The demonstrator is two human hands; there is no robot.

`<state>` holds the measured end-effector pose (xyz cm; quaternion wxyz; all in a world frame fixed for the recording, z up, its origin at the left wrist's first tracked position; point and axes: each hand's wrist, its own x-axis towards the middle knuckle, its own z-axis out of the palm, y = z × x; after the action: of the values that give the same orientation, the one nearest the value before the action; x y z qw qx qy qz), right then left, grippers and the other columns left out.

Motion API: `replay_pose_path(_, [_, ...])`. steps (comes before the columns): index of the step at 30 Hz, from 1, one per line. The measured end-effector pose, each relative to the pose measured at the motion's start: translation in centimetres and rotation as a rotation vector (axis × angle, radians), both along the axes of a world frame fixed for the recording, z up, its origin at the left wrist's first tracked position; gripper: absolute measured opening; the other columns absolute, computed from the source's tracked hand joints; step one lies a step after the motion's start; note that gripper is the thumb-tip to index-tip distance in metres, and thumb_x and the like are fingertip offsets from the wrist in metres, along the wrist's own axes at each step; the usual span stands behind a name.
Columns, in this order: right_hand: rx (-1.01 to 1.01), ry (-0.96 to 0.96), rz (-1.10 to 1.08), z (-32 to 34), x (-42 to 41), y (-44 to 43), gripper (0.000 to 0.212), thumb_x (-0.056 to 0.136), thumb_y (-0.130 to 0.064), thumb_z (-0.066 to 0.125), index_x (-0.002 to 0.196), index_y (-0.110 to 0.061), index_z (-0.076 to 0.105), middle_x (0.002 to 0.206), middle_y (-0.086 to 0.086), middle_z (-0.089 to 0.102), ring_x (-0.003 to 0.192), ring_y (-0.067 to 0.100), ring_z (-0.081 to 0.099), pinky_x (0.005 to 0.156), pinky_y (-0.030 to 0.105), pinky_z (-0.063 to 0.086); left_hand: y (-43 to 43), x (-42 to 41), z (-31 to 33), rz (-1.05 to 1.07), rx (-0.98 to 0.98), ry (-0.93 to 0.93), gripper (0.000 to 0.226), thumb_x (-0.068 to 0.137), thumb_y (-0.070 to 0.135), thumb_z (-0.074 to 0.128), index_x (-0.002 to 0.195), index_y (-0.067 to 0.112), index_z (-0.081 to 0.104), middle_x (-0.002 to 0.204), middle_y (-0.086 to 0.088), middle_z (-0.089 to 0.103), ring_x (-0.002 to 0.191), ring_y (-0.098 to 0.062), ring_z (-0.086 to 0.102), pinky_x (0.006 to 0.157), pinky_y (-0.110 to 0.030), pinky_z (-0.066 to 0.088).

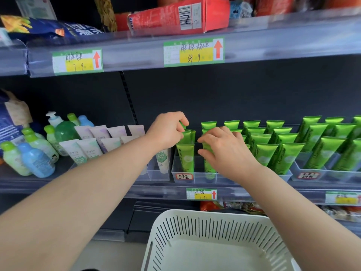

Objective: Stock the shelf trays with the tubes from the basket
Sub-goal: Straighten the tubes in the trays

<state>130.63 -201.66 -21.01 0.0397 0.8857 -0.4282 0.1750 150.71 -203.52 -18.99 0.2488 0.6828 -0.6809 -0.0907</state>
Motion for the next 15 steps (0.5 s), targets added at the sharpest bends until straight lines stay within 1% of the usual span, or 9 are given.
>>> replay_pose_path(3, [-0.001,0.005,-0.016,0.0,-0.1,0.0,0.042,0.093,-0.048,0.047,0.13,-0.028,0.05,0.128,-0.006,0.049,0.119,0.019,0.042,0.095,0.043,0.037,-0.1,-0.5,-0.2,-0.037,0.013,0.001,0.035,0.077,0.007,0.074,0.097,0.033,0.061,0.083,0.014,0.066,0.077,0.003,0.06,0.064,-0.021,0.05])
replay_pose_path(5, [0.002,0.013,-0.027,0.0,0.0,0.0,0.047,0.093,-0.049,0.047,0.134,-0.027,0.046,0.132,-0.005,0.046,0.12,0.02,0.041,0.095,0.044,0.038,-0.1,-0.5,-0.4,-0.045,0.022,0.01,0.035,0.078,0.007,0.074,0.098,0.032,0.062,0.082,0.013,0.067,0.075,0.004,0.06,0.061,-0.016,0.047])
replay_pose_path(7, [0.002,0.03,-0.035,0.0,0.0,0.0,0.05,0.093,-0.05,0.046,0.137,-0.027,0.042,0.136,-0.004,0.044,0.123,0.02,0.04,0.096,0.045,0.037,-0.1,-0.5,-0.4,-0.048,0.02,0.02,0.033,0.077,0.009,0.075,0.098,0.031,0.062,0.082,0.012,0.069,0.075,0.004,0.062,0.063,-0.017,0.05])
replay_pose_path(10, [0.01,0.034,-0.035,0.0,0.2,0.0,0.052,0.092,-0.051,0.046,0.138,-0.027,0.04,0.138,-0.004,0.042,0.125,0.02,0.039,0.096,0.045,0.037,-0.1,-0.2,-0.1,-0.065,0.029,0.061,0.027,0.075,0.018,0.08,0.094,0.029,0.063,0.076,0.015,0.07,0.075,0.003,0.064,0.074,-0.027,0.055])
replay_pose_path(13, [0.006,0.031,-0.028,0.1,0.4,-0.1,0.053,0.092,-0.052,0.045,0.138,-0.027,0.04,0.139,-0.005,0.042,0.125,0.019,0.038,0.096,0.044,0.037,-0.2,0.2,0.4,-0.036,-0.033,0.151,0.017,0.076,0.029,0.079,0.089,0.029,0.068,0.071,0.015,0.07,0.073,0.003,0.064,0.074,-0.024,0.053])
replay_pose_path(15, [0.004,0.034,-0.02,0.2,0.6,-0.2,0.053,0.093,-0.053,0.044,0.138,-0.027,0.04,0.14,-0.005,0.042,0.126,0.019,0.038,0.097,0.045,0.037,-0.5,0.4,0.8,0.012,-0.092,0.169,0.009,0.079,0.027,0.076,0.084,0.029,0.069,0.071,0.013,0.069,0.073,0.001,0.064,0.074,-0.025,0.053])
